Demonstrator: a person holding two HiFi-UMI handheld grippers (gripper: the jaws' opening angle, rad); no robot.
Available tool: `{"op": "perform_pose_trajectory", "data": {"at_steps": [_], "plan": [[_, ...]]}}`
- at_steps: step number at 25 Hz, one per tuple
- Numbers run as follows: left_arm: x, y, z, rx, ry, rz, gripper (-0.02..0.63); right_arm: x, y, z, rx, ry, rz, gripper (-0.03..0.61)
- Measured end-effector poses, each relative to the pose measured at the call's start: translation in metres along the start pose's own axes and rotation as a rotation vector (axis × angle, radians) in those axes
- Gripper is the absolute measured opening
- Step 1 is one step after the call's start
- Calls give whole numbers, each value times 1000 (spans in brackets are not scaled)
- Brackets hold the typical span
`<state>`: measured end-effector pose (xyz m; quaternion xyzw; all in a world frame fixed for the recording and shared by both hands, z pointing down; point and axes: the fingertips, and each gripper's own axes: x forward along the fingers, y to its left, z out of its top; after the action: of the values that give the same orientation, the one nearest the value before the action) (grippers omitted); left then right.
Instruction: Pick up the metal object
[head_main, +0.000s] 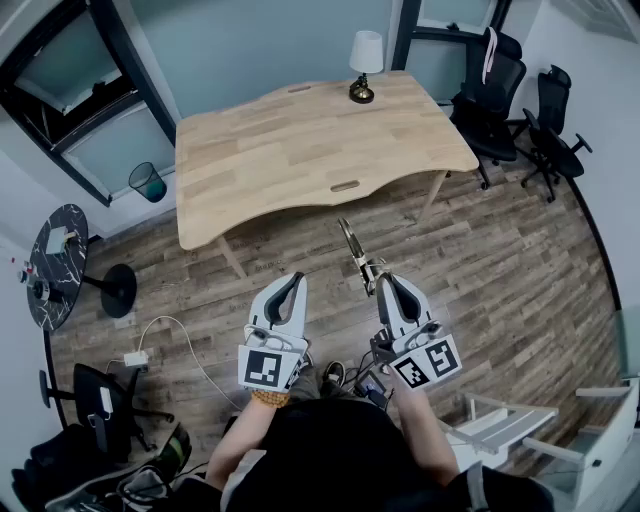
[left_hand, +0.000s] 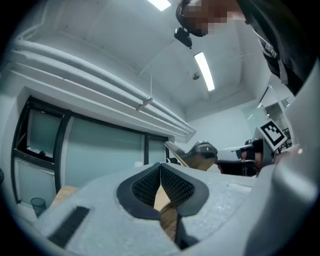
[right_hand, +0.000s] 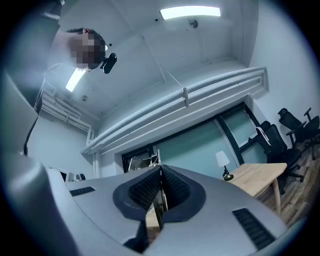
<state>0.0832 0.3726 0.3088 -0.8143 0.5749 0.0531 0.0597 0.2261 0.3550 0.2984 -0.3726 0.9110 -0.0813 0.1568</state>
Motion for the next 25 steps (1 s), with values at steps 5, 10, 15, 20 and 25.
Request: {"op": "perform_pose_trajectory", "data": {"at_steps": [5,10,15,20,25], "plan": [[-5,-2,0,-9,12,-13,18,-1,8,-1,4,2,5,6],[-5,2,0,-12,6,-17,18,4,16,-1,51,-13,34,6],[-1,16,-1,-18,20,-26,18,23,20,-5,59,-3,47,6],[1,36,-4,-28,15,-37,18,44,25,-12,59,0,43,6],[6,58,-6,-26,11,-62,18,64,28,-16,60,-4,26,6]]}}
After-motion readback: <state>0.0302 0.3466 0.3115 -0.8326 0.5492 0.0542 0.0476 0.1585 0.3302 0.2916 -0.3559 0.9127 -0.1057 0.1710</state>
